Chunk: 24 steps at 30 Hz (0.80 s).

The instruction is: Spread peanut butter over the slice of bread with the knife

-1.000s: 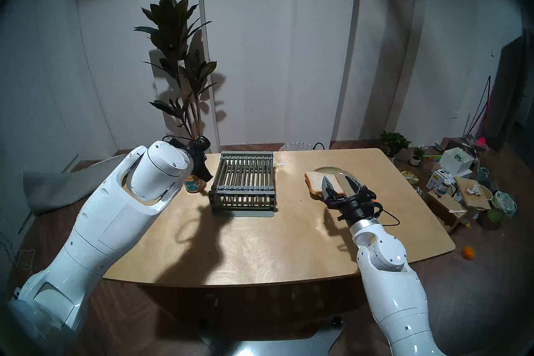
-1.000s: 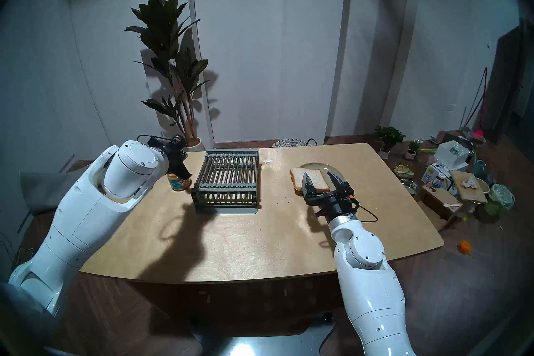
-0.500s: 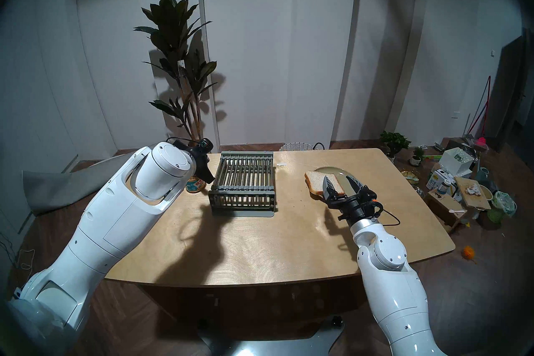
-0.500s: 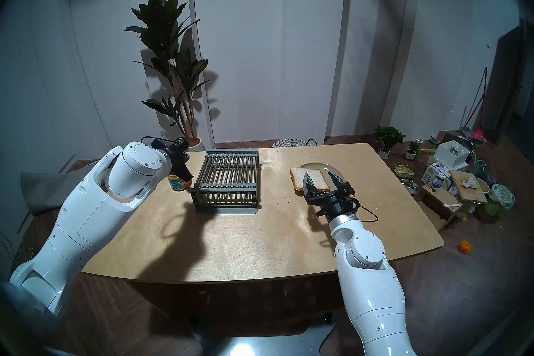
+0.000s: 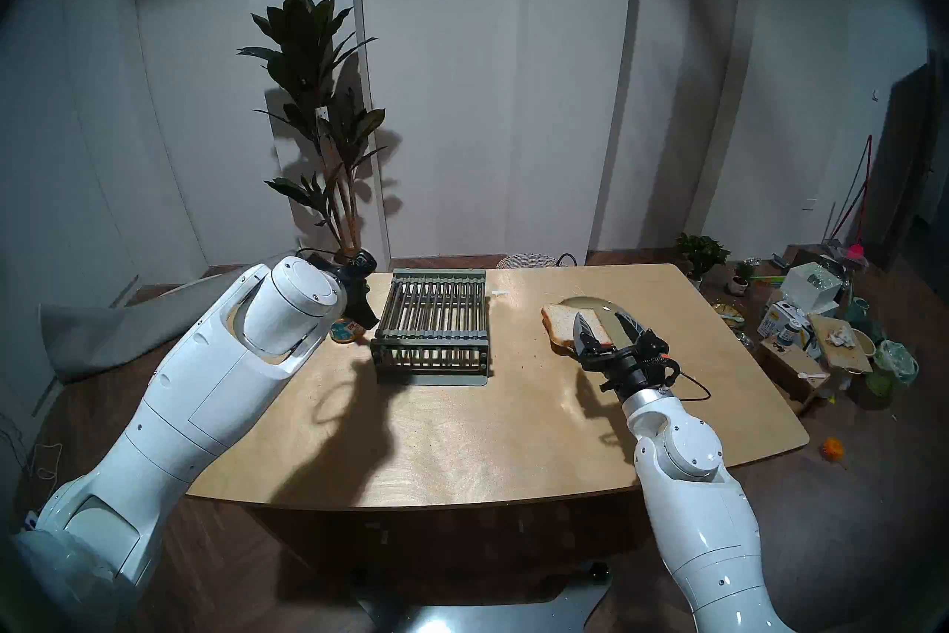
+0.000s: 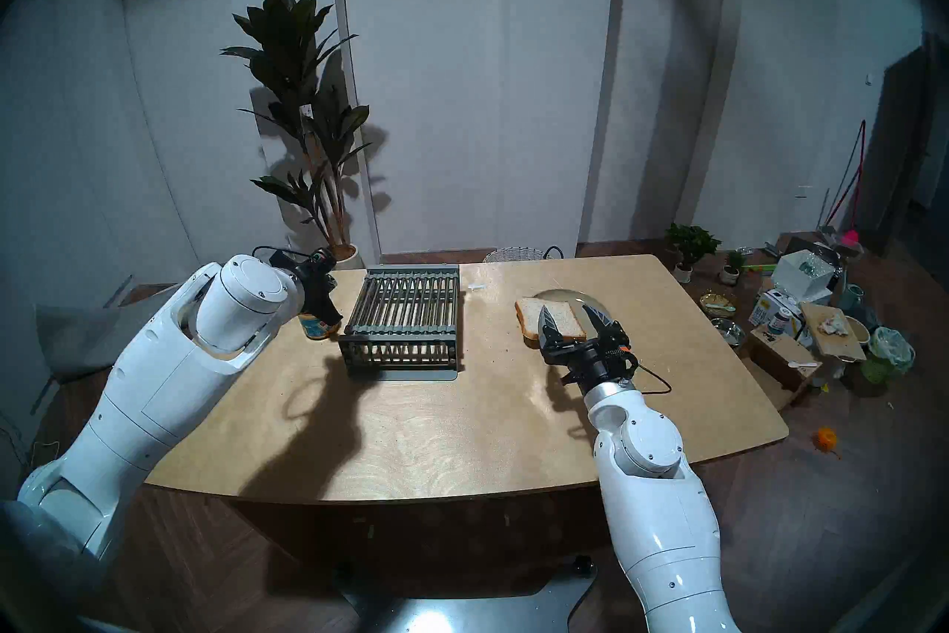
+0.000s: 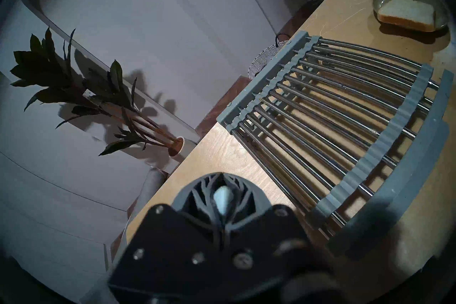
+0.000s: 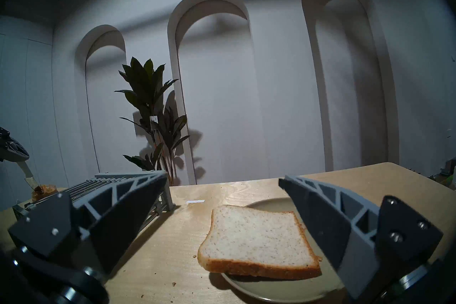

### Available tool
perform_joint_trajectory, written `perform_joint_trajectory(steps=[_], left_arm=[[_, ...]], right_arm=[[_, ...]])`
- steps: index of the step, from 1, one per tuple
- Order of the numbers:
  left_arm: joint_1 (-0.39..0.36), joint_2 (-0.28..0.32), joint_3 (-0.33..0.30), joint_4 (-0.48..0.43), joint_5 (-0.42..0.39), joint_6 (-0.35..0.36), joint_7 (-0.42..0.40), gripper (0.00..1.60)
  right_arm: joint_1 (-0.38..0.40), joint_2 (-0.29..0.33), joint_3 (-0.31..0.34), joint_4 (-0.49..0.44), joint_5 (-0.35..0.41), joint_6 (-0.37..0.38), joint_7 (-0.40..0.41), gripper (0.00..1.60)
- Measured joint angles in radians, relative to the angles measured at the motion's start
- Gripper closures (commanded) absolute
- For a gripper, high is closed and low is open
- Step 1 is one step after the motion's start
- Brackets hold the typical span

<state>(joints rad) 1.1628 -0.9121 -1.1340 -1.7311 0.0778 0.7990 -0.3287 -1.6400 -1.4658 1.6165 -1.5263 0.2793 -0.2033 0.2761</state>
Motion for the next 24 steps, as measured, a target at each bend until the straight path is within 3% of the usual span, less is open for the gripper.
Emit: perform_joint_trajectory(steps=[14,24], left_arm=[[-0.042,0.031,0.001,0.041,-0.038,-0.046,-0.102,1.60],[-0.102,0.039,0.043,0.146,-0.046,-0.127,-0.179,1.60]], right_arm=[[-0.001,-0.001,-0.010,-0.005,-0.013,0.000,-0.007,0.00],[-0.001,-0.002,-0.012,-0.006,-0.026,0.000,-0.019,0.00]])
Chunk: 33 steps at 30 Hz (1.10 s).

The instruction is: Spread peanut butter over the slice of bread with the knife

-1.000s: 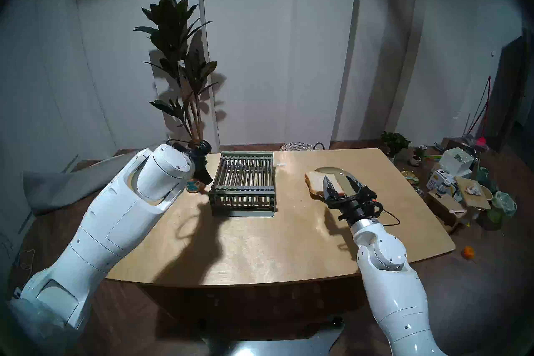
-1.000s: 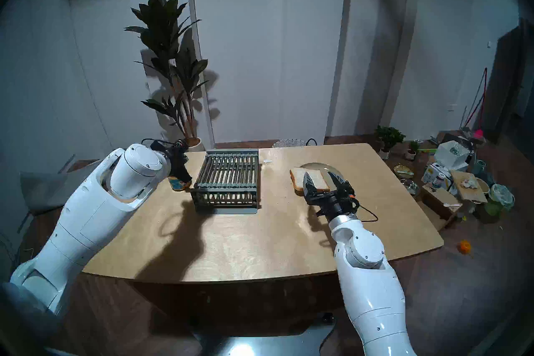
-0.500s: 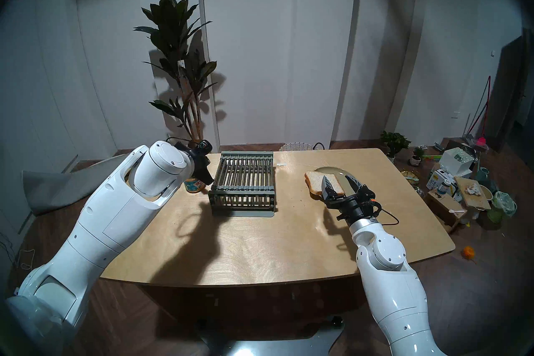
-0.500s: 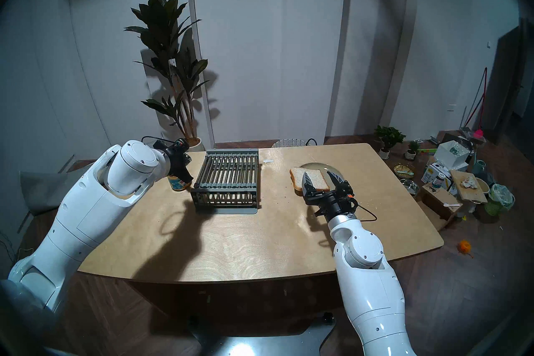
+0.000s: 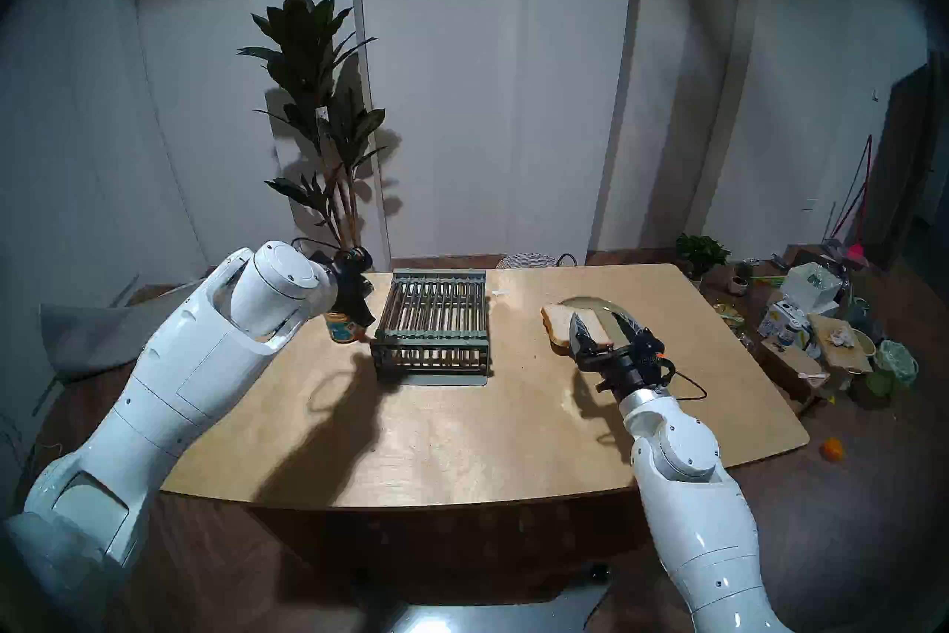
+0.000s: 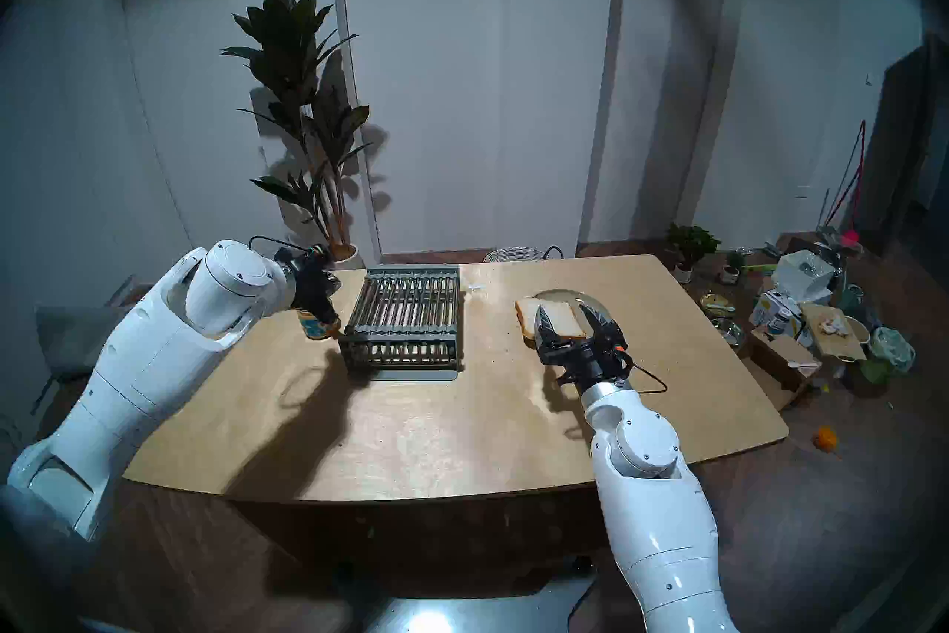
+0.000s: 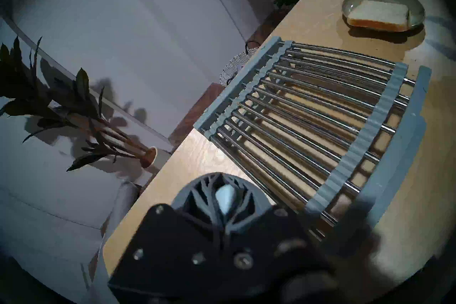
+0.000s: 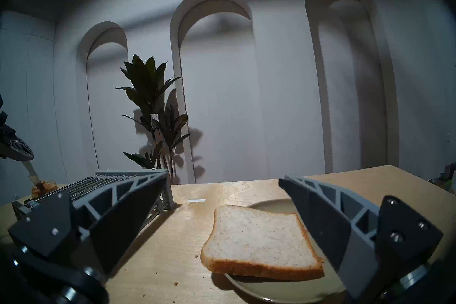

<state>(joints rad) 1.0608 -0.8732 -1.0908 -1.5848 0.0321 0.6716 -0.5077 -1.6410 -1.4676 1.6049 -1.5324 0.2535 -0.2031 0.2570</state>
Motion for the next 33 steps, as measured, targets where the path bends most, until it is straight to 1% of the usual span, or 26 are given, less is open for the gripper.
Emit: perform_joint_trajectory(steps=[6,11,18,20,26,33], left_arm=[[-0.034,-0.010,0.029,0.059,0.017,-0.035,-0.017,1.60],[-0.042,-0.014,0.036,0.070,0.031,-0.050,-0.018,1.60],[-0.005,-0.003,0.030,0.015,0.050,-0.052,0.029,1.60],[0.019,0.002,0.029,-0.006,0.055,-0.051,0.050,1.60],[0.060,0.006,0.027,-0.020,0.066,-0.057,0.095,1.60],[0.087,0.009,0.029,-0.031,0.087,-0.068,0.139,1.60]], right_arm=[[0.000,0.000,0.001,0.001,-0.007,0.000,-0.013,0.00],[0.001,0.000,0.004,0.002,-0.009,0.001,-0.021,0.00],[0.003,0.000,0.005,0.004,-0.007,0.001,-0.023,0.00],[0.004,0.000,0.006,0.006,-0.003,0.001,-0.020,0.00],[0.001,0.000,0.008,0.006,0.005,0.000,-0.012,0.00],[-0.008,0.000,0.009,0.004,0.008,0.000,-0.010,0.00]])
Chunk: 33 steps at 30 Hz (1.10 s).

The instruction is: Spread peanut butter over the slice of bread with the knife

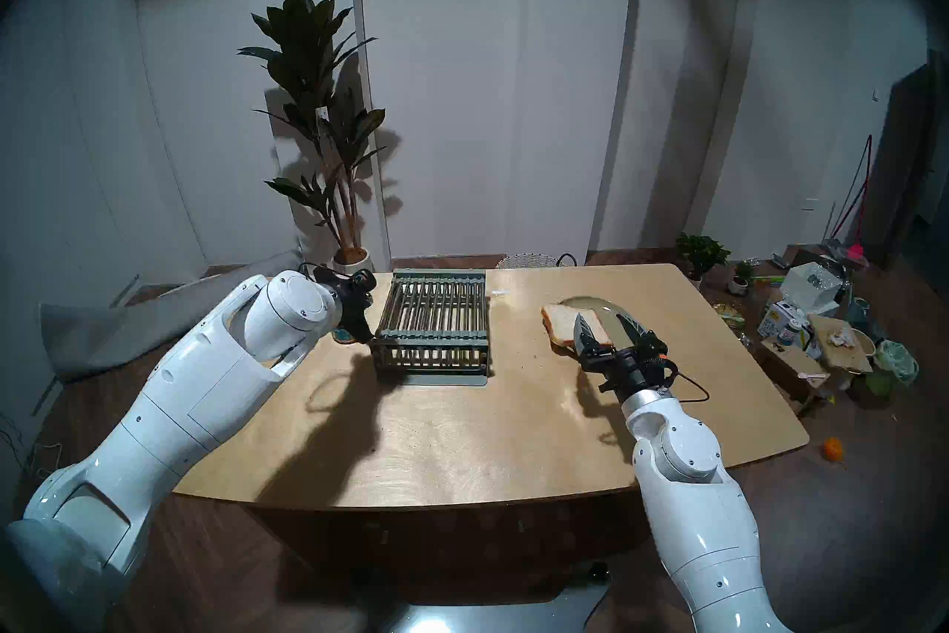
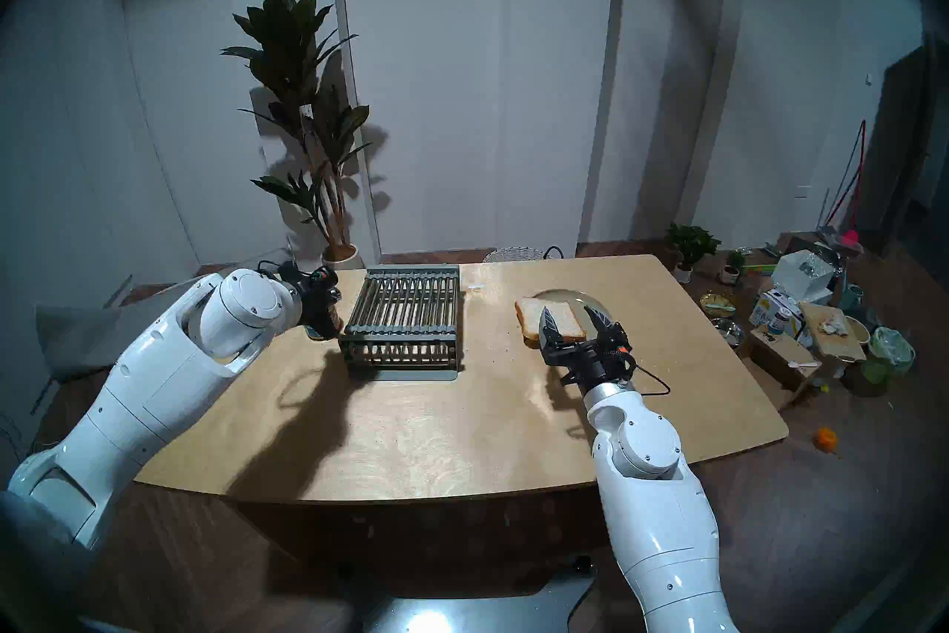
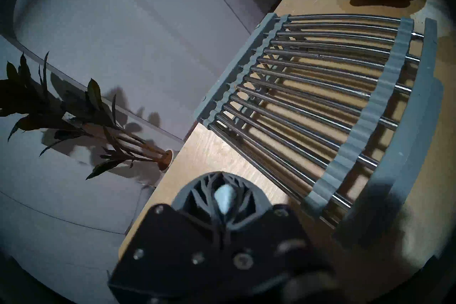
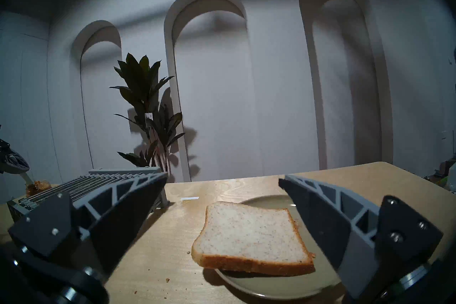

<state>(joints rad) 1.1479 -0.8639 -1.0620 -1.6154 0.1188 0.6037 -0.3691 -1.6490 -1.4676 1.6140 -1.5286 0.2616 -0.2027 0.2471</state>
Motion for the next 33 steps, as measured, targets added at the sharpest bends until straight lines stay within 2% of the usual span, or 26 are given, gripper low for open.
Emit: perform_joint_trajectory(steps=[16,33], left_arm=[[0.086,0.012,0.001,-0.059,0.053,-0.022,0.131,1.60],[0.086,0.015,0.010,-0.056,0.084,-0.032,0.154,1.60]], right_arm=[[-0.010,-0.005,-0.004,0.000,-0.001,0.000,-0.007,0.00],[0.007,-0.009,-0.025,0.022,-0.007,0.000,-0.017,0.00]])
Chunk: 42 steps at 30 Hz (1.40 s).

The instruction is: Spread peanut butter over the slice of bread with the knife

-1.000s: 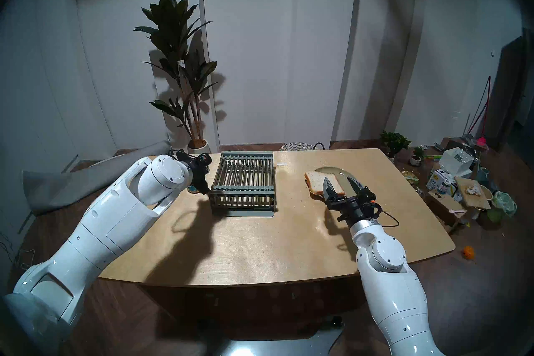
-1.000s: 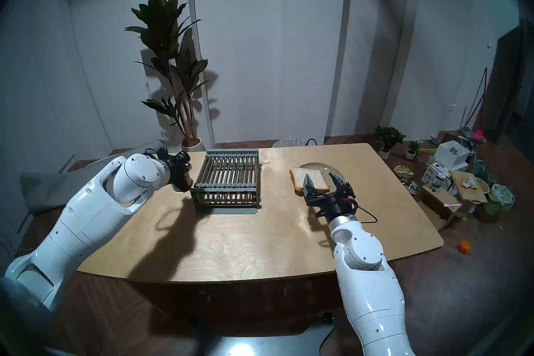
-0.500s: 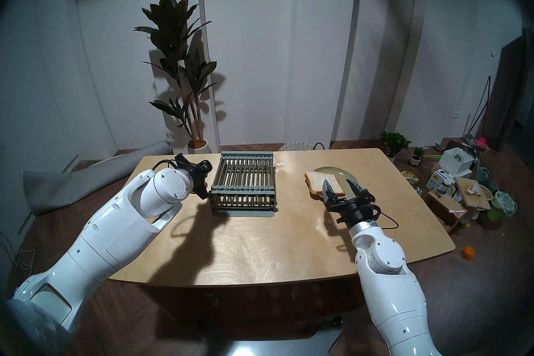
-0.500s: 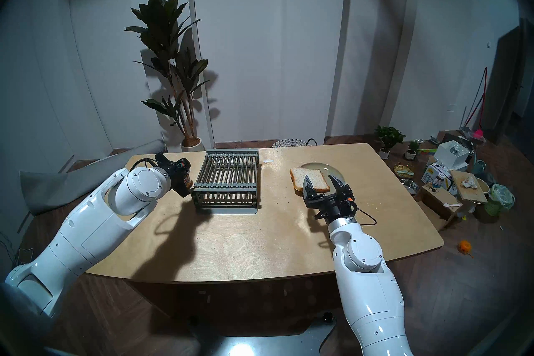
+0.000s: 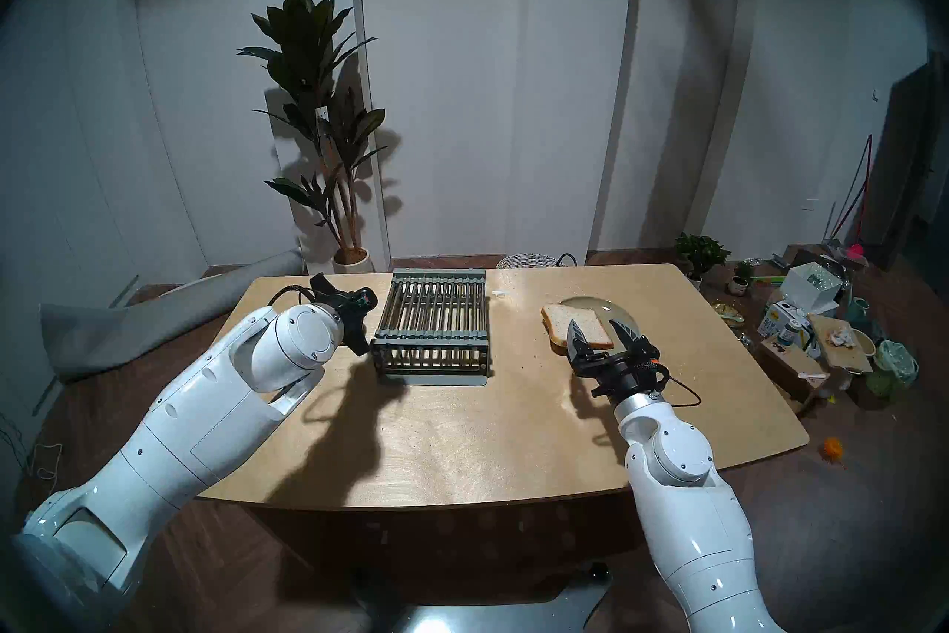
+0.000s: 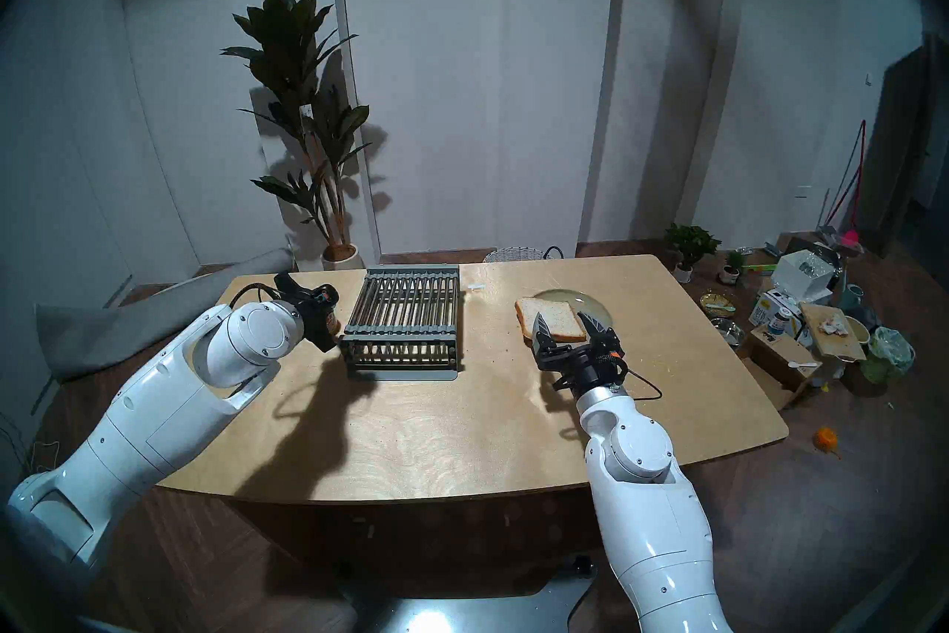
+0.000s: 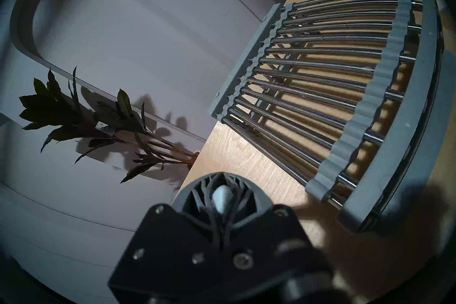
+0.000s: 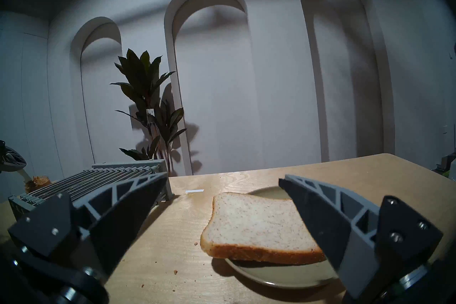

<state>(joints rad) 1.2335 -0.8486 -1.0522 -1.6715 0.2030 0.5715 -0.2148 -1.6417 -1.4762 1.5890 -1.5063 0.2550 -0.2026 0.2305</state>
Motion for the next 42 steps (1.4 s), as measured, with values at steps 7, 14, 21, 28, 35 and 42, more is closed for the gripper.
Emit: perform_joint_trajectory(steps=[7,14,21,28,35,42], left_arm=[[-0.012,0.000,0.006,0.010,0.006,-0.005,-0.004,1.60],[-0.024,0.000,0.011,0.018,0.011,-0.009,-0.010,1.60],[-0.032,0.005,0.011,0.017,0.016,-0.009,-0.016,1.60],[-0.040,0.009,0.015,0.013,0.023,-0.009,-0.021,1.60],[-0.048,0.012,0.024,0.005,0.035,-0.007,-0.023,1.60],[-0.055,0.014,0.031,-0.006,0.050,-0.003,-0.023,1.60]], right_arm=[[0.008,-0.001,-0.004,0.008,-0.001,0.000,-0.005,0.00],[0.016,-0.002,-0.010,0.017,-0.002,0.000,-0.010,0.00],[0.022,-0.002,-0.015,0.023,-0.002,0.000,-0.014,0.00],[0.026,-0.002,-0.017,0.026,-0.001,0.000,-0.016,0.00],[0.027,-0.002,-0.015,0.027,0.007,0.000,-0.017,0.00],[0.028,-0.002,-0.009,0.028,0.019,0.001,-0.010,0.00]])
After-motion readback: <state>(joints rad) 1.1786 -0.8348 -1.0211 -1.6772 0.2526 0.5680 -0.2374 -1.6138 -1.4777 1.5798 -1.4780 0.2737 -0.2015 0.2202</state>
